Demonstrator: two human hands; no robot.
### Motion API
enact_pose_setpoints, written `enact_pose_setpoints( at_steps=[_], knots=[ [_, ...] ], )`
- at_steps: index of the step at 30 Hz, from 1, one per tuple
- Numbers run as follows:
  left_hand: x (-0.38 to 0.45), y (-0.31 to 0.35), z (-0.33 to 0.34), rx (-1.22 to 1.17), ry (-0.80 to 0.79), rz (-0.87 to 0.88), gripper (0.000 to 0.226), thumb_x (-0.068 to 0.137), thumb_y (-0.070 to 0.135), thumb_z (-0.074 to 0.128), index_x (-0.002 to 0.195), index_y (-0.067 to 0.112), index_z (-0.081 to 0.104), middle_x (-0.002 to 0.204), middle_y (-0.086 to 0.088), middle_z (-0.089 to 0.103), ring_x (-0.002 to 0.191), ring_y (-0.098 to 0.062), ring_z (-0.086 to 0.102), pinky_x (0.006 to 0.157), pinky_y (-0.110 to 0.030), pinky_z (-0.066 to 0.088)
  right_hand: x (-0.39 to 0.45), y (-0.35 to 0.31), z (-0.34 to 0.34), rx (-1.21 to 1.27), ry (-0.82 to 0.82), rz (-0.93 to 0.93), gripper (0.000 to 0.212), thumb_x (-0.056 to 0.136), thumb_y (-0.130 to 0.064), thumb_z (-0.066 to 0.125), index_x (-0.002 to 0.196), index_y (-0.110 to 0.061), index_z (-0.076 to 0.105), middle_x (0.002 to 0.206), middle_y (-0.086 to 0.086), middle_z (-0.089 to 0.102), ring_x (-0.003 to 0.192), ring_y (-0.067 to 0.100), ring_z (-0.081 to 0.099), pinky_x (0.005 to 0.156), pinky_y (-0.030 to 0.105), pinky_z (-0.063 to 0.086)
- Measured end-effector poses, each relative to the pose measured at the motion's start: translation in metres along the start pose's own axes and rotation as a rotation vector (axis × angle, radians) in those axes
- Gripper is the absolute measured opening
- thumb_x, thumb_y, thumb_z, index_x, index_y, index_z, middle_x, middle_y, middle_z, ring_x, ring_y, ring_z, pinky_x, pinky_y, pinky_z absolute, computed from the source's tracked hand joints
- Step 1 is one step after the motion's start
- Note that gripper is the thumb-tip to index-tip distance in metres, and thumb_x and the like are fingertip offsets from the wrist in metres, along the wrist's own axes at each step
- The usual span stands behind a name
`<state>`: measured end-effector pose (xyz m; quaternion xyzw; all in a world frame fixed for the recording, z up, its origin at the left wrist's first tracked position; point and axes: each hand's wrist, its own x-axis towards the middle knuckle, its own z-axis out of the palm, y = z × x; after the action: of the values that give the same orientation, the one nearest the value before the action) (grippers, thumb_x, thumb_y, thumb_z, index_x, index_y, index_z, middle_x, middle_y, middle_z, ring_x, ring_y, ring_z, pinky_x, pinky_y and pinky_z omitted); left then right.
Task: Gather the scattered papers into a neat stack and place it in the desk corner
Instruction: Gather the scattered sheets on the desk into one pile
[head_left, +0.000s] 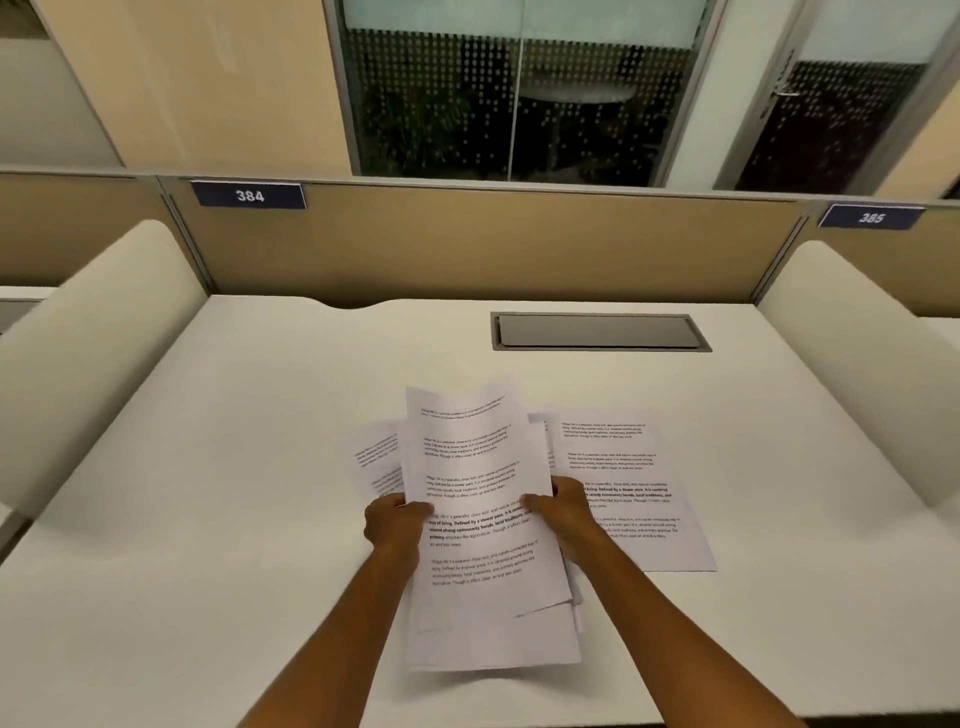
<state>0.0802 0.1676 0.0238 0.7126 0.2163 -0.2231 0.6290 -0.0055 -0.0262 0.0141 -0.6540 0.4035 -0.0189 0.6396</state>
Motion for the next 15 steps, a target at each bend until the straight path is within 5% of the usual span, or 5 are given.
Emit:
enact_pose_setpoints(
  at_steps=[10,15],
  knots=[
    [-0.022,0.008,0.081,0.054,-0.209,0.088,0.014,0.076,-0.007,0.071,0.088,-0.001,0.072,0.1,-0.02,0.073,0.089,-0.037,0.071,0.083,-0.05,0.059,0.002,-0.001,-0.086,-0.061,0.213,-0.001,0.032,0.083,-0.007,0.069,0.115,-0.007,0.068,0.112,0.011,0.071,0.092,0.027,0.068,0.077,0.034,0.058],
    [-0.035,0.002,0.129,0.134,-0.231,0.121,0.018,0.08,-0.003,0.07,0.07,0.012,0.068,0.093,-0.014,0.075,0.077,-0.028,0.072,0.067,-0.031,0.059,0.009,0.004,-0.128,-0.142,0.271,0.017,0.032,0.087,-0.011,0.064,0.119,-0.01,0.065,0.114,0.008,0.07,0.086,0.019,0.063,0.065,0.021,0.049]
  ],
)
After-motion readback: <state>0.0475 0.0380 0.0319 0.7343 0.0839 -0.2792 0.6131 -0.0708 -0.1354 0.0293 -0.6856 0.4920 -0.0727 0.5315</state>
